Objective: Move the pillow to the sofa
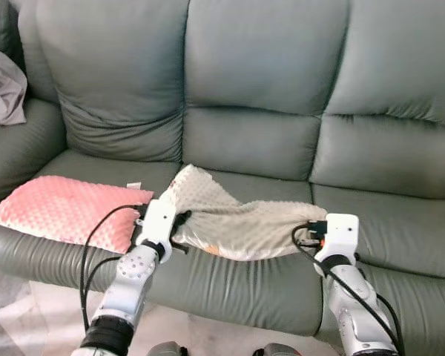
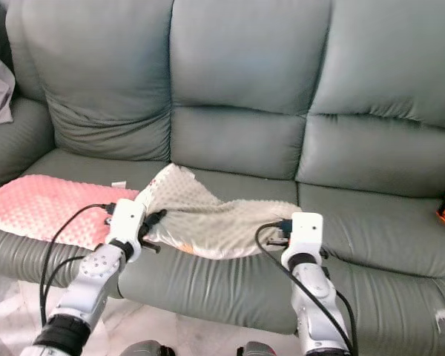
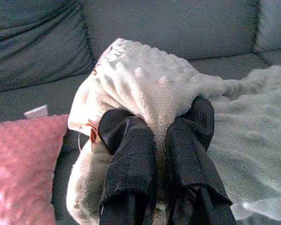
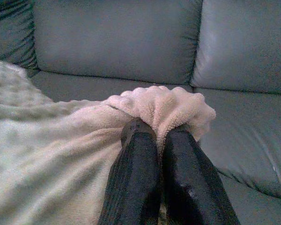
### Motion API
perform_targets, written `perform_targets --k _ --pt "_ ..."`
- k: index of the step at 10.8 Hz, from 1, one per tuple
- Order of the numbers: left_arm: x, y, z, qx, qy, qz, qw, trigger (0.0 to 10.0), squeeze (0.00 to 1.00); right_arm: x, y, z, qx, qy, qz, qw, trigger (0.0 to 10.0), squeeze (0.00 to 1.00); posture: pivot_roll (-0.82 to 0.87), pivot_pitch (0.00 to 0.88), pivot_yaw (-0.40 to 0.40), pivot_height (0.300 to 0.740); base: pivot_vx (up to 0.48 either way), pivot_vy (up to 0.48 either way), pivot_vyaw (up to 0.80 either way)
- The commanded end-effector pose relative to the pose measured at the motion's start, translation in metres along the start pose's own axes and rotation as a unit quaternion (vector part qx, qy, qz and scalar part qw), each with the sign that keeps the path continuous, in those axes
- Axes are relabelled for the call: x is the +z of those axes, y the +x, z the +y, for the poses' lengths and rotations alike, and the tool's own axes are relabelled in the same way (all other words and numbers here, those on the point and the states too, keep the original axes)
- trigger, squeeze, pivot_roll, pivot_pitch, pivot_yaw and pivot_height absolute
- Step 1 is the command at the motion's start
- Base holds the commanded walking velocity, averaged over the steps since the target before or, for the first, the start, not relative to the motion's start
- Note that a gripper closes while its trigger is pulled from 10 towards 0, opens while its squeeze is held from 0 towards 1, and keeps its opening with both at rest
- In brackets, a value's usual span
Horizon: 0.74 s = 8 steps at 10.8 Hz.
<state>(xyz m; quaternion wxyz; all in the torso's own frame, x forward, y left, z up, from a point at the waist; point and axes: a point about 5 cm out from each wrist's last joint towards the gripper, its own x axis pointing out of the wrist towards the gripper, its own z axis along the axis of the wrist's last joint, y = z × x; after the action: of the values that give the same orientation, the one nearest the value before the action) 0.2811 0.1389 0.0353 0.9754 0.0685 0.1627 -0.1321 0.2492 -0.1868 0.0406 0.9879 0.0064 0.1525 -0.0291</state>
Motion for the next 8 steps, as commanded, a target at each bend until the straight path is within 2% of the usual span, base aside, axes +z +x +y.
perform_targets --k 1,3,4,5,6,8 --pt "0.006 0.001 0.016 0.026 -0.002 -0.006 1.000 10.0 0.00 0.014 0.002 -0.004 -0.009 0.007 -0.024 1.000 10.0 0.00 -0.03 0.022 0.038 0.740 0.000 0.000 0.00" --pt "0.004 0.002 0.050 0.079 -0.015 0.023 0.997 10.0 0.00 0.026 0.008 -0.017 -0.023 0.010 -0.032 0.999 10.0 0.00 -0.03 0.103 0.038 0.740 0.000 0.000 0.00" --pt "0.001 0.004 0.055 0.076 -0.017 0.046 0.996 10.0 0.00 0.030 0.012 -0.021 -0.026 0.004 -0.032 0.999 10.0 0.00 -0.03 0.141 0.036 0.740 0.000 0.000 0.00" --pt "-0.004 0.008 0.054 0.053 0.000 0.083 0.995 10.0 0.00 0.035 0.015 -0.023 -0.029 -0.010 -0.029 0.999 10.0 0.00 -0.04 0.193 0.032 0.740 0.000 0.000 0.00" --pt "-0.001 0.013 0.051 0.050 -0.003 0.084 0.995 10.0 0.00 0.039 0.018 -0.022 -0.028 -0.009 -0.029 0.999 10.0 0.00 -0.04 0.219 0.031 0.740 0.000 0.000 0.00" --pt "-0.002 0.018 0.042 0.024 -0.004 0.105 0.994 10.0 0.00 0.038 0.019 -0.011 -0.023 0.001 -0.022 0.999 10.0 0.00 -0.04 0.267 0.030 0.740 0.000 0.000 0.00"
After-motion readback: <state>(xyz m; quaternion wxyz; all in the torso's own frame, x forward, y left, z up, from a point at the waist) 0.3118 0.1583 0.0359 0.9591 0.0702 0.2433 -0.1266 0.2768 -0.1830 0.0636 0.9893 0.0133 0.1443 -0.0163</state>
